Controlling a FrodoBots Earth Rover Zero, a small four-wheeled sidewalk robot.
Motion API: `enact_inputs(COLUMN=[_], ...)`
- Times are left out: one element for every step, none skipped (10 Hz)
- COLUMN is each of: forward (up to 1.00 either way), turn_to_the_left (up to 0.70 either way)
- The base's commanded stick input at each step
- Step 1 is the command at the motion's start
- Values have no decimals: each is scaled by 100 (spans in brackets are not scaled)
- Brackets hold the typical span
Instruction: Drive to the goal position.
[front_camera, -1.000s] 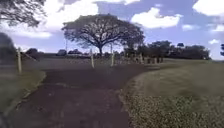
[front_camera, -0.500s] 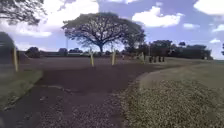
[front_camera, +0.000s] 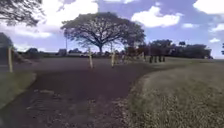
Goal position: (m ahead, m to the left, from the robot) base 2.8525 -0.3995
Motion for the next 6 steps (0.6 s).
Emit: enact_inputs(forward=[50,50,50,50,50,50], turn_to_the_left=[0,0,0,0,0,0])
